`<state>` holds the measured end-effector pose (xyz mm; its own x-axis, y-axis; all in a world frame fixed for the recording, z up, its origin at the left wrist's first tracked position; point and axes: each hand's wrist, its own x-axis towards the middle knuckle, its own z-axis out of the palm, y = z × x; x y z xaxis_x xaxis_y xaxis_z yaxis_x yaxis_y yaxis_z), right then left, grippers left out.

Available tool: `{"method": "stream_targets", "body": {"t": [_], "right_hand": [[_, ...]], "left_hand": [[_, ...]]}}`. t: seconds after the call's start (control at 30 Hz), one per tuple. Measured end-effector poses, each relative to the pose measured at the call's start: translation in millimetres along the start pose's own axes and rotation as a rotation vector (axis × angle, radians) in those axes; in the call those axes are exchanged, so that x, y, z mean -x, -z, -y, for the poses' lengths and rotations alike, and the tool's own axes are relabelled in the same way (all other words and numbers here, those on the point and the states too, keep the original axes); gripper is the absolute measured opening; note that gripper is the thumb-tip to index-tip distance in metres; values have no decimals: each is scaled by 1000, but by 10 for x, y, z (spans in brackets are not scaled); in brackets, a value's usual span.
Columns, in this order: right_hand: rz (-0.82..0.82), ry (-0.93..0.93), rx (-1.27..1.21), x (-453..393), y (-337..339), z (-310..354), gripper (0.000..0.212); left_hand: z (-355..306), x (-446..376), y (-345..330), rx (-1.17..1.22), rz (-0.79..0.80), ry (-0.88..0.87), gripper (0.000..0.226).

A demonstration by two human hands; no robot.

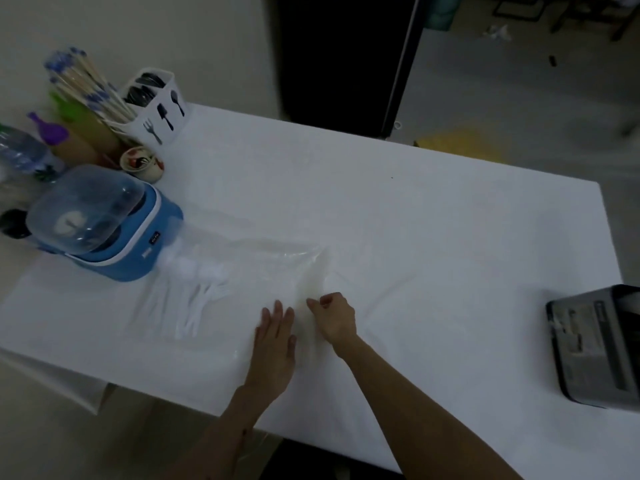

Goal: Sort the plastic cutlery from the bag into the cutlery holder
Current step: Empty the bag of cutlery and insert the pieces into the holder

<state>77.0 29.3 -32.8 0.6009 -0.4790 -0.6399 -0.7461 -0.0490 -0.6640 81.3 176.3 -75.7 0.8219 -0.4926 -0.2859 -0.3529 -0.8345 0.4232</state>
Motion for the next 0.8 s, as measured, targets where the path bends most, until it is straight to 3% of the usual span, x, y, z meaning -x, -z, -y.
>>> {"method": "stream_targets", "body": {"t": [0.17, 0.27, 0.37, 0.53, 0.67, 0.8], "right_hand": [[-152, 63, 18, -2, 87, -68, 23], [-272, 32, -98, -5, 319, -212, 24], [-398, -30, -288, 17, 702, -384, 20], [-543, -27, -292, 138, 1387, -747, 15], [-611, -2, -229, 241, 1649, -913, 14], [-550, 8, -261, 248, 1708, -978, 15]], "left_hand": [[-109, -9, 35, 107, -11, -28, 54], [-209, -14, 41, 195, 27, -177, 49], [-365, -33, 53, 258, -52, -267, 45], [-395, -364, 246, 99, -408, 13, 46], [-347, -675, 395, 165, -291, 402, 46], [-638, -627, 526, 296, -394, 291, 14]]}}
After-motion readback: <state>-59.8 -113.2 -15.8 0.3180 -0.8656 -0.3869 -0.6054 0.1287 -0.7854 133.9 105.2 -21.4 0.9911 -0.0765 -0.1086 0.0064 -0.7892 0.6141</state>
